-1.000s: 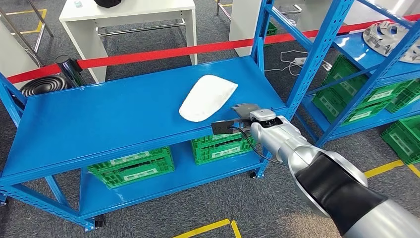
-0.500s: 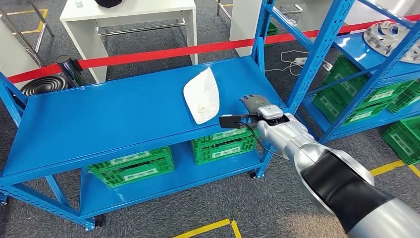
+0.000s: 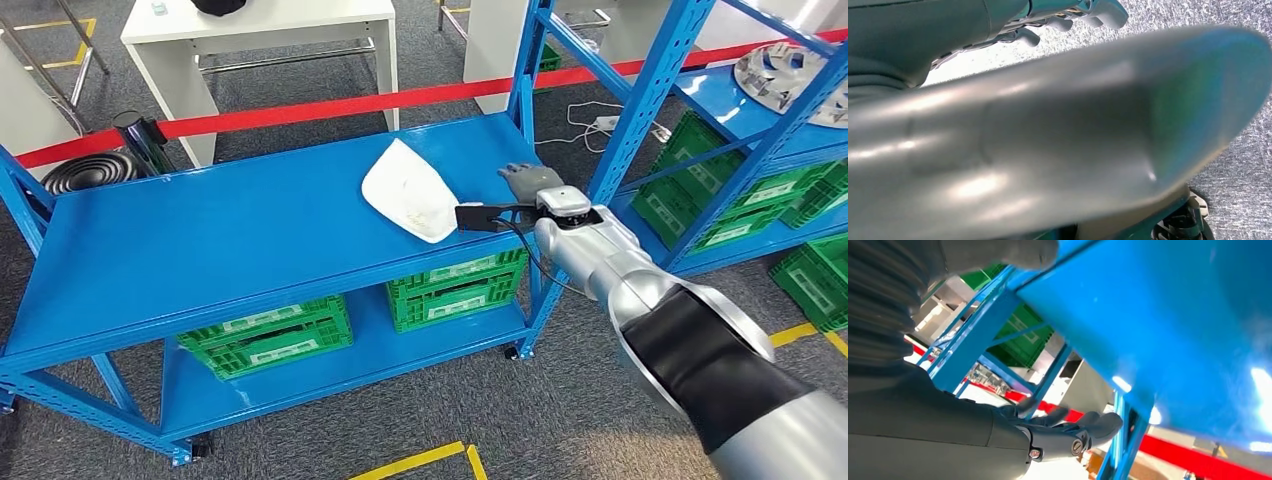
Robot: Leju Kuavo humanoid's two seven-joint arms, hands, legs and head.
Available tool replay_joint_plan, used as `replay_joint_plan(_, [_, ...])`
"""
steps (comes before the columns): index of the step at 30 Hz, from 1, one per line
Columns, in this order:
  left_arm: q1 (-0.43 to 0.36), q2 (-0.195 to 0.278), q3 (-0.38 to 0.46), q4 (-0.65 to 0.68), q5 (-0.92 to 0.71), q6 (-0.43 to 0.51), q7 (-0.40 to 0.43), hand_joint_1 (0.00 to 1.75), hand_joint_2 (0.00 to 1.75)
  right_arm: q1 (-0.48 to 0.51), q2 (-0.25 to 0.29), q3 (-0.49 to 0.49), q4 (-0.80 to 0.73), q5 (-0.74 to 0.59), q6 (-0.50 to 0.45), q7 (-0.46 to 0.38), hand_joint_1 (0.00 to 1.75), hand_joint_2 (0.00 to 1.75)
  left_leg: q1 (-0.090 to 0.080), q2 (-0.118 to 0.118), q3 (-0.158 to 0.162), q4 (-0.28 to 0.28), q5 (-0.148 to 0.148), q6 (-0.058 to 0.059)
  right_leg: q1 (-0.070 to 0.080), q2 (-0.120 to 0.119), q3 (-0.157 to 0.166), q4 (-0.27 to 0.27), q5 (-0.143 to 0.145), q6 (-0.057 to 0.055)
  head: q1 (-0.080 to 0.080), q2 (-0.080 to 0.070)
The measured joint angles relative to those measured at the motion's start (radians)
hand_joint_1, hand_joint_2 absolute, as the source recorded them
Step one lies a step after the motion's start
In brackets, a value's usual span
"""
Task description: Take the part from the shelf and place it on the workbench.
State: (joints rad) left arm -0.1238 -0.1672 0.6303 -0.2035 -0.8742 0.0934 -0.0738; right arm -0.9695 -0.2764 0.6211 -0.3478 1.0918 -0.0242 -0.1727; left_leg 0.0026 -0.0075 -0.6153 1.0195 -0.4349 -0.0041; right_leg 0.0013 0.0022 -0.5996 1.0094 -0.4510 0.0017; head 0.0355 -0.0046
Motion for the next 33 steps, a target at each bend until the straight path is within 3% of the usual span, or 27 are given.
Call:
replay_joint_plan(1, [0.000,0.000,0.001,0.000,0.000,0.000,0.000,0.00,0.00,-0.007,-0.002,-0.004,0.000,0.000,0.000,-0.002,1.71,1.75,0.000,0.000,0.000,0.000,0.000,0.000,0.000,0.000,0.000,0.000,0.000,0.000,0.000,0.000])
replay_joint_plan(3, [0.000,-0.001,0.003,0.000,0.001,0.000,-0.001,0.00,0.00,-0.019,-0.005,-0.013,0.000,0.000,0.000,-0.005,1.75,1.75,0.000,0.000,0.000,0.000,0.000,0.000,0.000,0.000,0.000,0.000,0.000,0.000,0.000,0.000])
replay_joint_plan(25, [0.000,-0.001,0.014,0.000,-0.006,0.001,-0.001,0.00,0.00,-0.028,-0.022,-0.070,-0.006,0.004,-0.018,-0.009,1.75,1.75,0.000,0.000,0.000,0.000,0.000,0.000,0.000,0.000,0.000,0.000,0.000,0.000,0.000,0.000])
replay_joint_plan(29, [0.000,-0.002,0.014,0.000,-0.007,0.001,-0.001,0.00,0.00,-0.028,-0.029,-0.087,-0.011,0.010,-0.026,-0.014,0.00,1.75,0.000,0.000,0.000,0.000,0.000,0.000,0.000,0.000,0.000,0.000,0.000,0.000,0.000,0.000])
replay_joint_plan(31, [0.000,-0.002,0.014,0.000,-0.008,0.002,-0.001,0.00,0.00,-0.028,-0.030,-0.097,-0.014,0.018,-0.044,-0.008,0.00,1.75,0.000,0.000,0.000,0.000,0.000,0.000,0.000,0.000,0.000,0.000,0.000,0.000,0.000,0.000])
replay_joint_plan(33, [0.000,-0.002,0.014,0.000,-0.011,0.002,-0.004,0.00,0.00,-0.027,-0.031,-0.110,-0.018,0.014,-0.060,-0.002,0.00,0.87,0.000,0.000,0.000,0.000,0.000,0.000,0.000,0.000,0.000,0.000,0.000,0.000,0.000,0.000])
